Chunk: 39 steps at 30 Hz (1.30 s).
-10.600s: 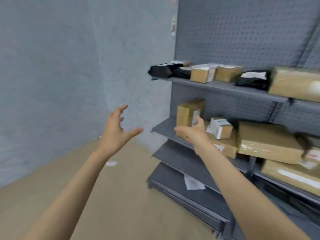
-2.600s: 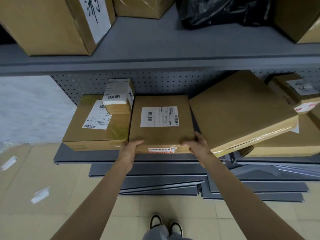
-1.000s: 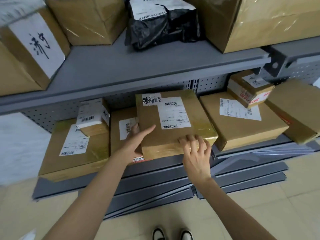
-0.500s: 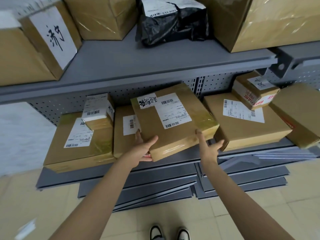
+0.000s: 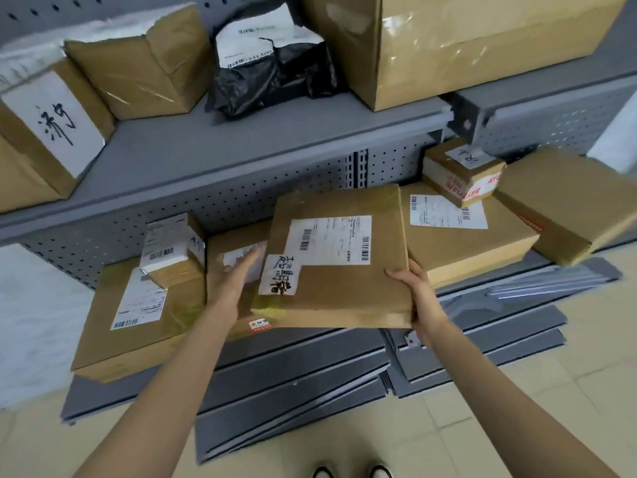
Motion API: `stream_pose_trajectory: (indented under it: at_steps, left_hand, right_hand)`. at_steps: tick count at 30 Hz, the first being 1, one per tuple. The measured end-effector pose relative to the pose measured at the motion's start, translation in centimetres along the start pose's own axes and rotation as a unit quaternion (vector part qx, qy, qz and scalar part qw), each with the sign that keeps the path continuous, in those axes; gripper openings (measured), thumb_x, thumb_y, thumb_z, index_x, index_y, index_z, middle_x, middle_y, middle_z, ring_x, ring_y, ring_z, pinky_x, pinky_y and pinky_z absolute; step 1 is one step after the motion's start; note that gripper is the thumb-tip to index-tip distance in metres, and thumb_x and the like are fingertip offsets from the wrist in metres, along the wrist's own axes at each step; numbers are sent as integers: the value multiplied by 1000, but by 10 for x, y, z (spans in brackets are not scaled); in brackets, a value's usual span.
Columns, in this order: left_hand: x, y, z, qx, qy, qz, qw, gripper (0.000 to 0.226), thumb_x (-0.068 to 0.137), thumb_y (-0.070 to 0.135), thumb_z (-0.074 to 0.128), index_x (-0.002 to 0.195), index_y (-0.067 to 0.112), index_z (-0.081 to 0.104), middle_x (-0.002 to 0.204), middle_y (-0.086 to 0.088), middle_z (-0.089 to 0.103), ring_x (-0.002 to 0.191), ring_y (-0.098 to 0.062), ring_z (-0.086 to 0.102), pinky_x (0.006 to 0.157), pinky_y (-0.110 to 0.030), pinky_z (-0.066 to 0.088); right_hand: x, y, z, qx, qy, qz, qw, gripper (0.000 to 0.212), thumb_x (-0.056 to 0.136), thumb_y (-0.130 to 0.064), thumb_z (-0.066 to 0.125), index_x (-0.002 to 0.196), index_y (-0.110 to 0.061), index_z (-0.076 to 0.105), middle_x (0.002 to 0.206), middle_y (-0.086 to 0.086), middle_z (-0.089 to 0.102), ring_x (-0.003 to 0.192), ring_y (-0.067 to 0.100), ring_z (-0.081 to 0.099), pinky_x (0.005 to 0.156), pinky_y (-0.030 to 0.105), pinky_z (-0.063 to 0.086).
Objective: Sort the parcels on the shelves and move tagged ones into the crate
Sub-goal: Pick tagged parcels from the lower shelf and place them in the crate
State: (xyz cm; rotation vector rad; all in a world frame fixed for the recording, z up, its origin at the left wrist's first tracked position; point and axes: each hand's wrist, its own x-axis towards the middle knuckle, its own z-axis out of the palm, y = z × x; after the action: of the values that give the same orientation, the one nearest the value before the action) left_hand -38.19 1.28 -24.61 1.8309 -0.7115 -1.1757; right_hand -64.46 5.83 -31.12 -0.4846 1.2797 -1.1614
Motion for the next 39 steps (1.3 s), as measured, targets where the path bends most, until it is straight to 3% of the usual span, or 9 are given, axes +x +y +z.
stream_pose_trajectory:
  at_steps: [2,6,10,14,17,20,24,29,39]
  left_hand:
    - [5,6,11,46,-89,18,995,62,72,43,72,126,20,52,124,-4,59,103,-20,57,87,-33,43]
    - [-13,4,65,119,-212,59,968,37,74,33,73,108,24,60,101,8,66,88,-11,60,65,-26,40]
    - [-52,0,129,102,-299,63,947,34,75,23,72,107,18,61,97,-4,70,79,-20,65,62,-30,49]
    - [-110,-27,191,118,-424,80,895,34,78,12,70,106,23,54,89,8,67,72,-7,63,52,-23,46]
    - [-164,-66,224,139,-513,87,842,42,80,7,68,115,22,49,99,8,66,80,-6,65,54,-20,50]
    - [-223,-112,236,189,-575,88,791,46,79,8,70,119,17,49,112,2,64,98,-17,63,67,-28,51]
    - [-310,-168,236,260,-654,106,703,55,72,7,76,118,17,48,118,-3,61,88,-10,61,62,-23,48]
    - [-439,-239,221,345,-714,141,592,81,57,20,86,126,18,43,130,-10,49,113,-25,54,96,-44,46]
    - [-725,-439,131,437,-789,133,412,81,58,23,83,127,14,41,130,-13,49,114,-35,53,94,-50,47]
  right_hand:
    - [-14,-6,-22,-18,-1,-6,1000,85,51,-41,76,129,-36,45,115,0,62,101,21,63,77,36,53]
    - [-49,-16,-71,-43,23,-29,998,84,50,-44,76,128,-44,45,117,-1,62,100,21,65,79,37,53]
    - [-108,-31,-130,-26,116,-80,990,63,58,-36,69,119,-33,55,112,-4,62,90,10,65,70,24,50]
    - [-186,-20,-187,-57,253,-93,961,42,62,-39,71,103,-34,61,102,-4,67,90,13,63,75,26,46]
    - [-246,8,-218,-93,370,-85,920,51,66,-35,83,111,-32,58,106,-7,68,93,10,67,74,26,54]
    - [-309,44,-238,-150,475,-57,865,80,62,-38,86,131,-25,47,123,0,58,109,16,60,93,37,51]
    - [-405,99,-253,-179,567,8,804,106,56,-50,84,143,-31,27,135,-1,49,120,19,50,102,43,42]
    - [-525,169,-271,-133,652,50,745,114,53,-57,82,144,-31,17,140,-1,42,122,21,48,101,48,41]
    - [-814,343,-299,15,764,132,632,114,55,-55,83,144,-27,18,137,5,46,119,24,50,100,46,43]
